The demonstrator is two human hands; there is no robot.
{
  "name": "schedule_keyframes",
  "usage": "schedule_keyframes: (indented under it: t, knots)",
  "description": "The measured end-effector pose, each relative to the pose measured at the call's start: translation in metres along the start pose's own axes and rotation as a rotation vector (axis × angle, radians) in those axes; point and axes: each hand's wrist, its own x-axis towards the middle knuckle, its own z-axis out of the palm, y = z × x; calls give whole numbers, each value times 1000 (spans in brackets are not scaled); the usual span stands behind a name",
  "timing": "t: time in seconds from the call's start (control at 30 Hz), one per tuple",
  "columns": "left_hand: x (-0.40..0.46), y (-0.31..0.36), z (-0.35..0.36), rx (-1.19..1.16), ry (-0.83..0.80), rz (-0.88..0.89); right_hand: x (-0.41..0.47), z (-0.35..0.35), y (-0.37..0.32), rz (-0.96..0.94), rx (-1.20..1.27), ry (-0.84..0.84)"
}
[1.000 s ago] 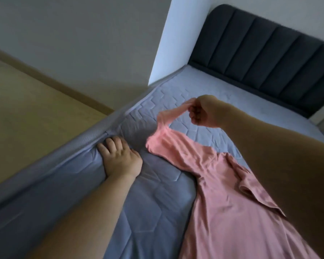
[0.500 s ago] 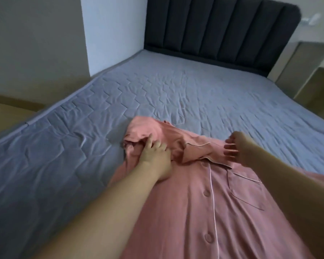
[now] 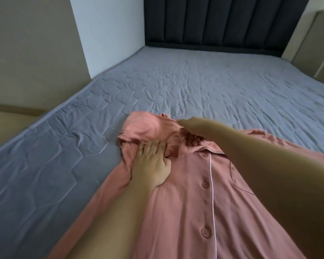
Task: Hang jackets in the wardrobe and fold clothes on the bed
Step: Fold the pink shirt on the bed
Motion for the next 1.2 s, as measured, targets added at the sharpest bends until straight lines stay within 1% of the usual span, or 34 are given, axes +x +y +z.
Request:
schedule_keyframes:
  t: [0.07, 0.17, 0.27, 0.33, 0.4, 0.5, 0.57, 0.6, 0.63, 0.7, 0.73, 0.77, 0.8, 0.87, 0.9, 0.93, 1.0, 1.03, 1.07, 1.13, 1.17, 1.2]
  knots:
    - [1, 0, 2, 0, 26, -29, -1, -10, 4, 3, 40, -32]
    - [4, -3, 2, 28, 47, -77, 0, -30, 24, -8, 89, 102]
    - [5, -3, -6, 70, 12, -117, -7, -41, 54, -3, 222, 164]
    - [10, -7, -17, 113, 14, -168, -14, -53, 73, -36, 352, 269]
    - [21, -12, -32, 176, 4, -211, -21, -73, 88, -82, 435, 435]
    - [42, -4, -54, 230, -8, -224, -31, -107, 117, -132, 462, 661]
    - [49, 7, -61, 233, 5, -177, -38, -119, 141, -110, 447, 712]
    - [48, 15, -61, 222, -18, -136, -41, -120, 156, -79, 424, 699]
    - [44, 23, -60, 211, -75, -89, -44, -120, 171, -41, 364, 659]
    - [33, 38, -53, 190, -264, -52, -47, -111, 197, 1, 115, 528]
    - [30, 44, -53, 153, -322, -82, -48, -106, 204, -5, -7, 472]
    - [30, 49, -55, 87, -315, -125, -48, -101, 208, -13, -80, 455]
    - [34, 54, -59, 10, -251, -157, -48, -97, 209, -19, -113, 468]
    - [47, 68, -66, -104, -116, -145, -44, -93, 204, -5, -230, 527]
    - [55, 76, -68, -145, -97, -111, -43, -91, 200, 13, -335, 558]
    - [64, 85, -69, -182, -118, -64, -42, -89, 193, 6, -455, 591]
    - [81, 98, -68, -157, -236, 41, -37, -83, 183, -100, -620, 627]
    - [88, 101, -62, -104, -303, 62, -32, -78, 181, -152, -639, 597]
    - [94, 100, -53, -63, -378, 46, -28, -71, 182, -168, -632, 538]
    - [96, 92, -27, -60, -518, -46, -18, -53, 194, -107, -590, 410]
    - [92, 87, -11, -73, -545, -82, -13, -44, 203, -86, -574, 395]
    - [87, 84, 2, -76, -544, -91, -9, -36, 211, -86, -562, 423]
